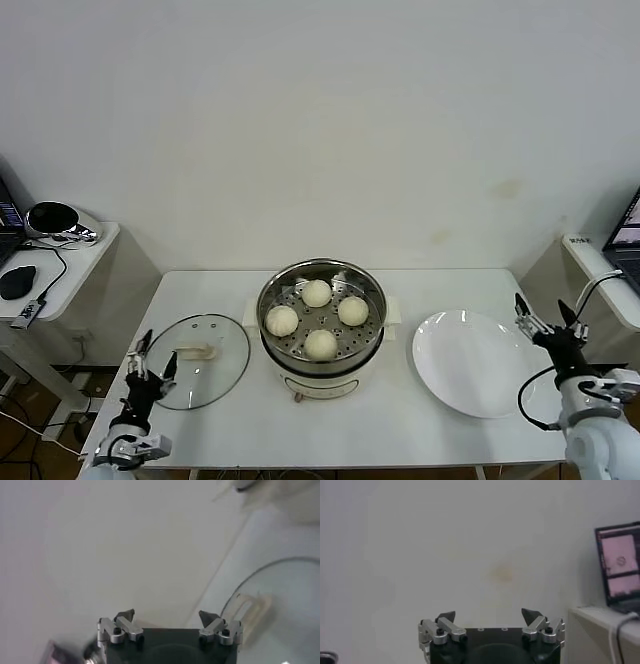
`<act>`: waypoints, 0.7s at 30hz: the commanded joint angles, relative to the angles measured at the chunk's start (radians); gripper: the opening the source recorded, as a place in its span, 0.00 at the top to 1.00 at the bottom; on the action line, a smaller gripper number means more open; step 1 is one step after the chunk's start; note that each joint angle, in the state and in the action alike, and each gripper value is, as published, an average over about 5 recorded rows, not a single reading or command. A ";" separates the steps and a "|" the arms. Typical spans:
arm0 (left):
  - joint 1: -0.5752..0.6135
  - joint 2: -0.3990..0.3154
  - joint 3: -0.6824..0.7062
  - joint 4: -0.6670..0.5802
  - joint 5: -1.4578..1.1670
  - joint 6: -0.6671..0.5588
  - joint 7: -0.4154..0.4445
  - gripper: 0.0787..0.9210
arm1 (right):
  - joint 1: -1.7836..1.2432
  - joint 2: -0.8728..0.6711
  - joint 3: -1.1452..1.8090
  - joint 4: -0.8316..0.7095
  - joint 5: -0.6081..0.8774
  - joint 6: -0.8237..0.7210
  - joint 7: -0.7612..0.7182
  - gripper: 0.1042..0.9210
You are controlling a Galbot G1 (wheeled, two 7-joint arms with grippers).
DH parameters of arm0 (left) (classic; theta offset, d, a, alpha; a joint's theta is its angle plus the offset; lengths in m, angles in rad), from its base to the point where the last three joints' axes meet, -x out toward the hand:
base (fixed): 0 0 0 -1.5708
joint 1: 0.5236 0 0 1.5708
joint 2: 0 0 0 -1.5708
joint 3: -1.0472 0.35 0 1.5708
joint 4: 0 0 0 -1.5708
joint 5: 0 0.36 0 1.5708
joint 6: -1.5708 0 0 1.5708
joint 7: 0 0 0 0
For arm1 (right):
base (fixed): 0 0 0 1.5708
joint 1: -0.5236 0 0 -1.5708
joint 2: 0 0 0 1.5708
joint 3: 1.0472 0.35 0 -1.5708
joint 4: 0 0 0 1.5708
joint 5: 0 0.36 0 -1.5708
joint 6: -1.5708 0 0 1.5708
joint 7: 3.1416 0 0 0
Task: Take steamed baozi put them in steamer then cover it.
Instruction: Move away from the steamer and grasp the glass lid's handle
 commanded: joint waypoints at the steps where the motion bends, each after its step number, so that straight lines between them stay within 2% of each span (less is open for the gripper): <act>1: -0.052 0.035 0.031 0.125 0.250 -0.025 0.004 0.12 | -0.030 0.019 0.045 0.009 0.013 -0.006 0.009 0.12; 21: -0.183 -0.012 0.088 0.237 0.276 0.061 -0.049 0.12 | -0.041 0.039 0.068 0.011 0.026 -0.004 0.011 0.12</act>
